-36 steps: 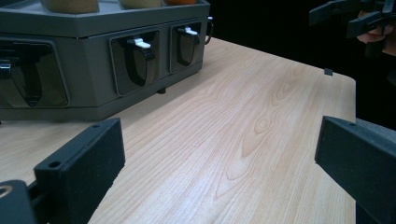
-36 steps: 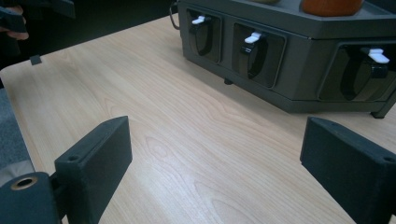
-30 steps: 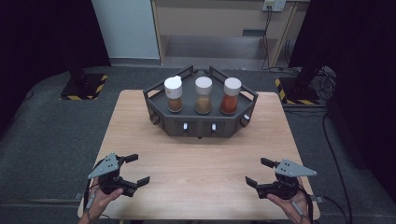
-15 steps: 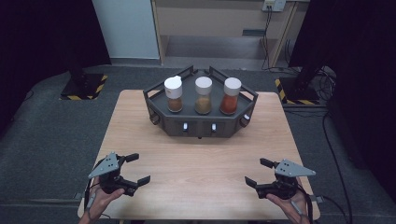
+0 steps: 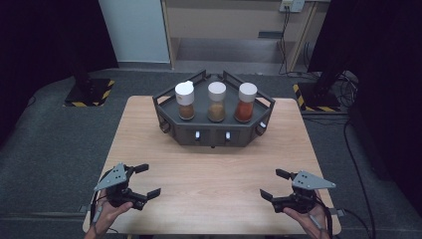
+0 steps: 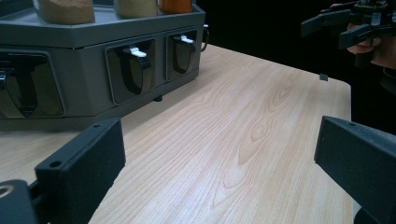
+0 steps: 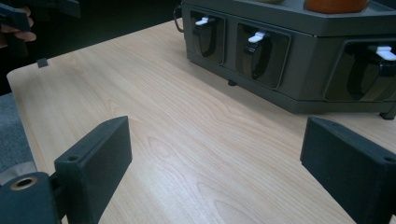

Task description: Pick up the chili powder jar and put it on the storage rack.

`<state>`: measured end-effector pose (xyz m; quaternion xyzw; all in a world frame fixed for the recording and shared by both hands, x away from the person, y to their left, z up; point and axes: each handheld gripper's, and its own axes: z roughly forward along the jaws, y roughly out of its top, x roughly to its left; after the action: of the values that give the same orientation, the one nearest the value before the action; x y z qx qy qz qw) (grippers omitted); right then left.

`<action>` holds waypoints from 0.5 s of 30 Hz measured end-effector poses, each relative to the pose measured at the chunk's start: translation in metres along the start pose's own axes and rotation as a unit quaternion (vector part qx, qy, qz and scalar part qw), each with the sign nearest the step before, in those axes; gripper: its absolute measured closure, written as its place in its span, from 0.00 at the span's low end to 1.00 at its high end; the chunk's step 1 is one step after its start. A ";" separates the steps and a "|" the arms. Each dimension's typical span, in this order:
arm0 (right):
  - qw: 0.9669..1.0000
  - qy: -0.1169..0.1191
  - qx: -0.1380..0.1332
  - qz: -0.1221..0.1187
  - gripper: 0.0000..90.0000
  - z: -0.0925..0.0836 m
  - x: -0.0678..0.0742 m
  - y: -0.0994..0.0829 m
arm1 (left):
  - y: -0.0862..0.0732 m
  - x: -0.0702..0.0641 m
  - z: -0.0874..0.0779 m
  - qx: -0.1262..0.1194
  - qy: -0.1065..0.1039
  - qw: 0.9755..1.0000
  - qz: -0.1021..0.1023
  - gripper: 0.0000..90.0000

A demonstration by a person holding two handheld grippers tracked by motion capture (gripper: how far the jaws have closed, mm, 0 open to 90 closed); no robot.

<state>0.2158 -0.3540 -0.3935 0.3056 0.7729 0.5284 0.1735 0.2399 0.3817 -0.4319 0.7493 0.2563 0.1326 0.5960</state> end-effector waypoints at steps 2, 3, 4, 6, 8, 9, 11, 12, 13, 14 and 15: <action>1.000 0.001 0.002 -0.004 0.10 0.001 0.001 0.001 | 0.000 0.000 -0.001 0.000 -0.001 1.000 0.001 0.01; 1.000 0.002 0.001 -0.006 0.10 0.001 0.002 0.001 | 0.000 0.000 -0.001 -0.001 -0.001 1.000 0.001 0.01; 1.000 0.001 0.001 -0.007 0.10 0.001 0.002 0.001 | -0.001 0.000 -0.001 -0.002 -0.001 1.000 0.001 0.01; 1.000 -0.001 0.001 -0.007 0.10 0.001 0.003 0.002 | -0.001 0.000 -0.002 -0.003 -0.002 1.000 0.002 0.01; 1.000 0.000 -0.002 -0.001 0.10 0.001 0.001 0.001 | -0.001 0.000 -0.002 -0.004 -0.003 1.000 0.002 0.01; 1.000 0.001 -0.003 0.003 0.10 0.001 0.000 0.000 | -0.001 0.000 -0.002 -0.004 -0.004 1.000 0.003 0.01; 1.000 0.002 -0.005 0.005 0.10 0.000 -0.001 -0.001 | -0.001 0.000 -0.001 -0.004 -0.005 1.000 0.003 0.01; 1.000 0.002 -0.005 0.005 0.10 0.000 -0.001 -0.001 | -0.001 0.000 -0.001 -0.003 -0.006 1.000 0.003 0.01; 1.000 0.001 -0.006 0.004 0.10 0.000 -0.001 -0.001 | -0.001 0.000 -0.001 -0.003 -0.006 1.000 0.003 0.01; 1.000 0.001 -0.005 0.003 0.10 0.000 -0.001 0.000 | -0.001 0.000 -0.001 -0.004 -0.007 1.000 0.004 0.01; 1.000 0.001 -0.005 0.002 0.10 0.001 0.000 0.000 | -0.001 0.000 -0.001 -0.004 -0.007 1.000 0.004 0.01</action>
<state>0.2166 -0.3538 -0.3941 0.3060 0.7699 0.5325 0.1731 0.2391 0.3826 -0.4326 0.7489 0.2492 0.1306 0.6000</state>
